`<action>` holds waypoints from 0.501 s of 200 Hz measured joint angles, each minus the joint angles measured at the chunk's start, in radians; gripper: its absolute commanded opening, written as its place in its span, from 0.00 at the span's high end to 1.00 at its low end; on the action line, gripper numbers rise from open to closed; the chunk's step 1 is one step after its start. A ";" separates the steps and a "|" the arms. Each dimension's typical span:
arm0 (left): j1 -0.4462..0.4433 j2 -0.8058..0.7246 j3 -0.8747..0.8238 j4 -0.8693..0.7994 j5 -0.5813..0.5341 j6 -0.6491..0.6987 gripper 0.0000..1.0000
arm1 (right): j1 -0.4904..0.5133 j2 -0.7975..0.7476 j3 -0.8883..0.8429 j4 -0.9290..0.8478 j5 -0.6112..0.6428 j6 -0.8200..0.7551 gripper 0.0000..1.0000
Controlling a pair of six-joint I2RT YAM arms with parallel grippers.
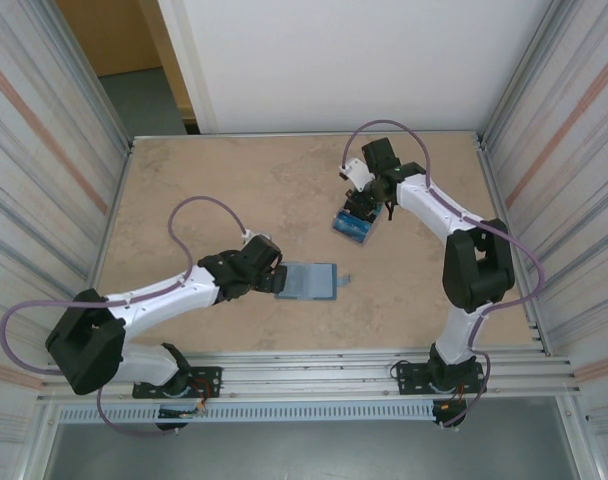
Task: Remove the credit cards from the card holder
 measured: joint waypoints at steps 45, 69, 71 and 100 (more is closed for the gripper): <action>0.006 -0.018 -0.010 0.000 -0.001 0.000 0.01 | 0.000 0.039 0.012 -0.023 0.000 -0.007 0.99; 0.011 -0.022 -0.012 -0.002 0.000 0.000 0.01 | 0.000 0.055 0.025 -0.034 0.002 -0.007 0.98; 0.011 -0.023 -0.012 -0.002 -0.001 0.000 0.01 | 0.000 0.056 0.025 -0.035 0.002 -0.007 0.97; 0.013 -0.023 -0.012 -0.002 -0.001 0.000 0.01 | 0.000 0.073 0.035 -0.051 0.006 -0.017 0.93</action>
